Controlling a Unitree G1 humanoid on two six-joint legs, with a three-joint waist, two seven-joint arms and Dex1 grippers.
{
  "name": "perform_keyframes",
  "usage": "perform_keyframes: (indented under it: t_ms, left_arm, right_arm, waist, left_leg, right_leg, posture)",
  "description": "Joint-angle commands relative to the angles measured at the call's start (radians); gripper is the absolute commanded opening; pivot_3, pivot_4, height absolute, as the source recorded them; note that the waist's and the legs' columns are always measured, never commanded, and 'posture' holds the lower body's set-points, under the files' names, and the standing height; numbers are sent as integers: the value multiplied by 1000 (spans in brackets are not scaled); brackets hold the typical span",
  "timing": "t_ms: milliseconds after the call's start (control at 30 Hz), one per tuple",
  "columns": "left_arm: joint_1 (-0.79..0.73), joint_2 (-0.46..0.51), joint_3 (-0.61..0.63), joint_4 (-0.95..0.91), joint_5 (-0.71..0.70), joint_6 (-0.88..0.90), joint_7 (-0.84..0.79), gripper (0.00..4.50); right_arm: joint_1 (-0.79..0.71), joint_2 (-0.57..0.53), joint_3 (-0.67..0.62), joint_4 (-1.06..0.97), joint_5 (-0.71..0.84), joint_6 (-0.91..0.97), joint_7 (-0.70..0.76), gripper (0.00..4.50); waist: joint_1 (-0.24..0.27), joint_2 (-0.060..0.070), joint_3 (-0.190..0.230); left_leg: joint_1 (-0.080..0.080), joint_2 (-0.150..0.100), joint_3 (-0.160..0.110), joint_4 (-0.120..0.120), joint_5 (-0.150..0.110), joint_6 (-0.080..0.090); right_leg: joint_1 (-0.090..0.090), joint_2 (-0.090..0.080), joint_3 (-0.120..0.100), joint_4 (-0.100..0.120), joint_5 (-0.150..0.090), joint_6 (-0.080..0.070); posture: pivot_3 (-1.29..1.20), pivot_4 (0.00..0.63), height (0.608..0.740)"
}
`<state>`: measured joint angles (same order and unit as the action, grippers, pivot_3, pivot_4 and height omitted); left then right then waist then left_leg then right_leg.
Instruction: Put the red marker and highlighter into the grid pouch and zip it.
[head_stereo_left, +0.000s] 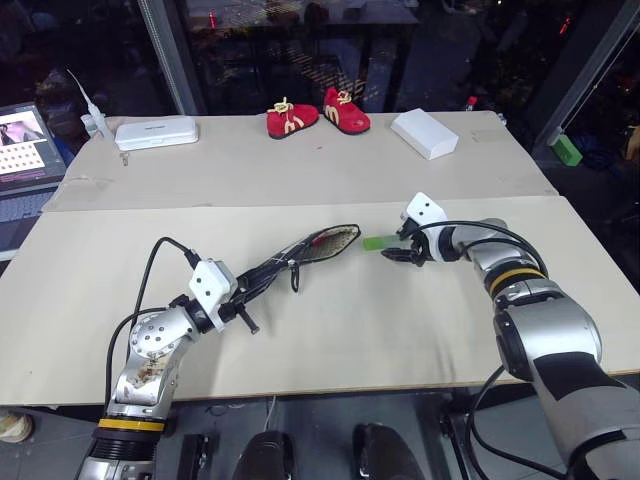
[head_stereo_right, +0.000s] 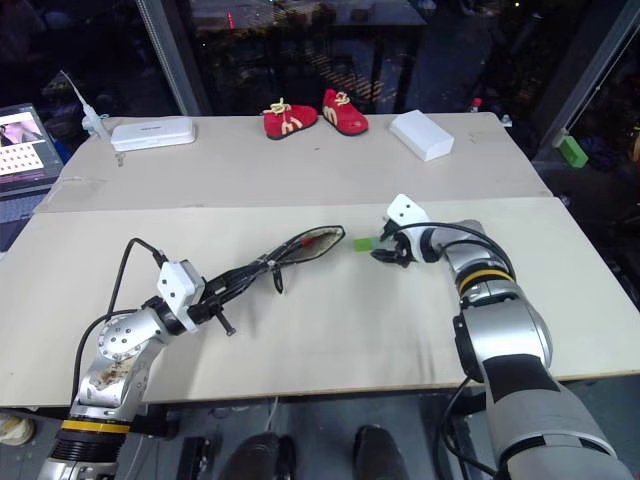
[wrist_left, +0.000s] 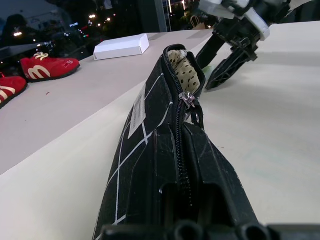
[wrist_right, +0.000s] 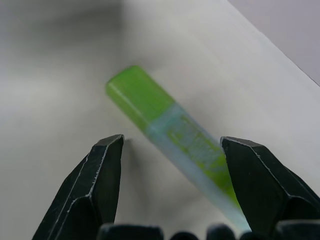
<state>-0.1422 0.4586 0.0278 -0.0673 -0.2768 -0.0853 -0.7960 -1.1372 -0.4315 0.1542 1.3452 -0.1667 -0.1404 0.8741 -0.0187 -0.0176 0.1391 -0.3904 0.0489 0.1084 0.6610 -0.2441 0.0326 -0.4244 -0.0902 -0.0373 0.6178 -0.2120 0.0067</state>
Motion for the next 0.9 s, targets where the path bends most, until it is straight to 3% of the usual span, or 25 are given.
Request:
perform_keyframes:
  t_ms: [33,267,600,900]
  left_arm:
    - [2,3,11,-42,-14,-1,7,0]
    - [-7,-3,8,-36,-13,-2,10,0]
    - [2,-6,11,-56,-25,11,13,0]
    - [3,-5,22,-79,-41,40,22,0]
  right_arm:
    - [-47,4,-12,-5,-17,12,7,3456]
    - [-32,20,51,23,-118,184,-69,3456]
    - [-26,59,64,27,-142,343,42,3456]
    - [-29,58,67,16,-130,380,337,3456]
  waist:
    - [0,0,0]
    - [1,0,0]
    - [4,0,-3]
    - [-5,-1,-4]
  left_leg:
    - [0,0,0,0,0,0]
    - [0,0,0,0,0,0]
    - [2,0,-1,0,0,0]
    - [3,0,-1,0,0,0]
  right_leg:
    - [0,0,0,0,0,0]
    - [0,0,0,0,0,0]
    - [3,0,0,0,0,0]
    - [3,0,0,0,0,0]
  posture:
    - [0,150,740]
    - [0,150,740]
    - [0,150,740]
    - [0,150,740]
